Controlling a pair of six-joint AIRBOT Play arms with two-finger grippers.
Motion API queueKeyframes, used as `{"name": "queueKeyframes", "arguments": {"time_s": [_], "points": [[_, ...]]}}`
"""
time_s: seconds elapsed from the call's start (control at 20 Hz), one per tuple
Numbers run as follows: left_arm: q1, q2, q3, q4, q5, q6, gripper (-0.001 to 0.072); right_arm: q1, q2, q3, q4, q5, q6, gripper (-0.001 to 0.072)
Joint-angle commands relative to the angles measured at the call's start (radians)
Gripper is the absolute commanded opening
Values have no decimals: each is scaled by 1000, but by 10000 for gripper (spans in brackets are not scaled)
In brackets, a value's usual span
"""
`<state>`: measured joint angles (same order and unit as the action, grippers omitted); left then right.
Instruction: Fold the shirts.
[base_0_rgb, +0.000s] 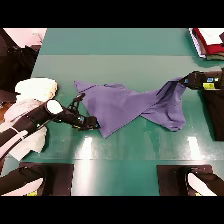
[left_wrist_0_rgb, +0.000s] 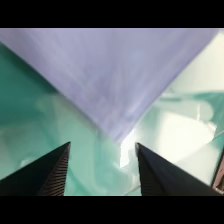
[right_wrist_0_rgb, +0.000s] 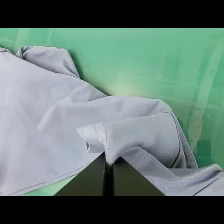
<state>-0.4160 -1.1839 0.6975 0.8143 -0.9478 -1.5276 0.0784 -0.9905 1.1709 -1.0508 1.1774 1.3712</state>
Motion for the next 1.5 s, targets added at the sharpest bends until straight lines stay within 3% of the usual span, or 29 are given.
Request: {"name": "queueKeyframes", "arguments": {"time_s": [0.0, 0.3, 0.65, 0.7, 0.75, 0.9, 1.2, 1.25, 1.3, 1.35, 1.45], "points": [[-98, 3, -45, -13, 37, -38, 496, 0, 1, 1, 0, -4, 0, 17], [-226, 0, -79, -26, 287, -167, 496, 1, 1, 1, 2, -8, 1, 17], [-225, -57, -75, -143, 365, -166, 493, 1, 1, 1, 3, 1, 1, 17], [-225, -54, -70, -142, 369, -166, 325, 1, 1, 1, 3, 14, 1, 17], [-225, -53, -61, -138, 369, -164, 30, 0, 1, 1, 2, 31, 1, 17], [-159, -27, -23, -132, 326, -129, 23, 1, 2, -5, 2, 151, 1, 17], [233, 185, 87, 26, 228, -88, 22, 1, 215, -291, 13, 194, 2, 17], [286, 205, 110, 58, 203, -88, 23, 1, 251, -337, 13, 210, 2, 59], [325, 211, 132, 85, 175, -88, 23, 1, 285, -377, 13, 241, 2, 335], [357, 211, 153, 107, 142, -88, 23, 1, 312, -407, 13, 273, 2, 543], [394, 211, 169, 133, 109, -87, 23, -9, 373, -443, -8, 285, 42, 572]]}}
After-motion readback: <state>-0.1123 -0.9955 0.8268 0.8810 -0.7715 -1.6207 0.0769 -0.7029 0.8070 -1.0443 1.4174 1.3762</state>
